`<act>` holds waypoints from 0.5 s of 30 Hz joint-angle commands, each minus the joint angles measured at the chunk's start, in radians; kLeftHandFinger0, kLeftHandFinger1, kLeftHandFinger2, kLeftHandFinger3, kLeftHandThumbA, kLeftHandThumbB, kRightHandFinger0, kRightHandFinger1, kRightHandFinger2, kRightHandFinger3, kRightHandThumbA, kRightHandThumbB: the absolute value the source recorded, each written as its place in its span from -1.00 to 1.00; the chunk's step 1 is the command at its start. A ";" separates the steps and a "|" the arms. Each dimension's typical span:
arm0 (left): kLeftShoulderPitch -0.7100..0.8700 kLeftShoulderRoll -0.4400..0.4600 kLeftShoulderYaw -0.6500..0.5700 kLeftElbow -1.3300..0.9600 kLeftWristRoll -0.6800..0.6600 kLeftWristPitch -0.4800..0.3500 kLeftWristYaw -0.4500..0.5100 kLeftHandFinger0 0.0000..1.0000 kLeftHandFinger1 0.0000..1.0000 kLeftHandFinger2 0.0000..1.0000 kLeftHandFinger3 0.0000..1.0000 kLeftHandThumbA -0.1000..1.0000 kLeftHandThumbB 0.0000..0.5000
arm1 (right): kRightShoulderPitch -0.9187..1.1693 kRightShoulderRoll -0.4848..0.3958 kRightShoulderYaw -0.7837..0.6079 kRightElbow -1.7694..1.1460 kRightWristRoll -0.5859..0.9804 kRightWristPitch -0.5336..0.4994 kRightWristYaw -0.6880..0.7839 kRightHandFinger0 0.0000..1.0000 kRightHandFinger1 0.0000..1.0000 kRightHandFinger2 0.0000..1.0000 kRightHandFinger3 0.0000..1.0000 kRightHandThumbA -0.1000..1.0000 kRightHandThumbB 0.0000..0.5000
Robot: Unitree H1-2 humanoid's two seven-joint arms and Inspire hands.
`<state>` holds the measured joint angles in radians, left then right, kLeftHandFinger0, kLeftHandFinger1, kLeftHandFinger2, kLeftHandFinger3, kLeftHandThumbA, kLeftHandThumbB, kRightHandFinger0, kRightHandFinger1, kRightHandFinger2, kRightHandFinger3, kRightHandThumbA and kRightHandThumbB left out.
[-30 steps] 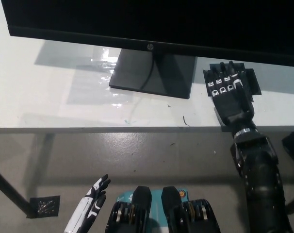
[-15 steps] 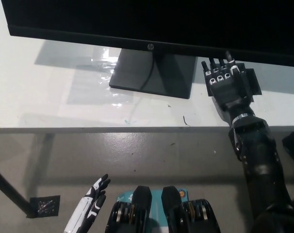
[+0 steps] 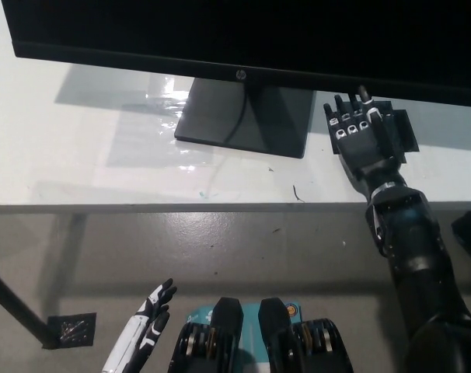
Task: The monitor is being placed at the center of the desk and the robot uses its right hand to grab on the right side of the monitor and tilt the angle of the montior sideways.
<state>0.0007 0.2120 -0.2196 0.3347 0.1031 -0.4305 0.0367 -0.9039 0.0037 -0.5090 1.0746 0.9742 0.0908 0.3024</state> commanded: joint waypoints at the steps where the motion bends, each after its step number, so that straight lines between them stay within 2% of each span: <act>1: -0.010 0.013 -0.004 -0.024 -0.005 -0.039 0.006 1.00 1.00 1.00 1.00 1.00 0.29 | -0.074 -0.013 -0.018 0.016 -0.025 -0.032 0.055 1.00 1.00 1.00 1.00 1.00 0.51; 15: -0.013 0.014 -0.004 -0.019 -0.005 -0.039 0.010 1.00 1.00 1.00 1.00 1.00 0.28 | -0.113 -0.032 -0.046 0.092 -0.062 -0.067 0.082 1.00 1.00 1.00 1.00 1.00 0.50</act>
<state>-0.0039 0.2121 -0.2197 0.3348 0.1037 -0.4305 0.0370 -0.9395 -0.0078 -0.5437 1.1527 0.9348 0.0630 0.3397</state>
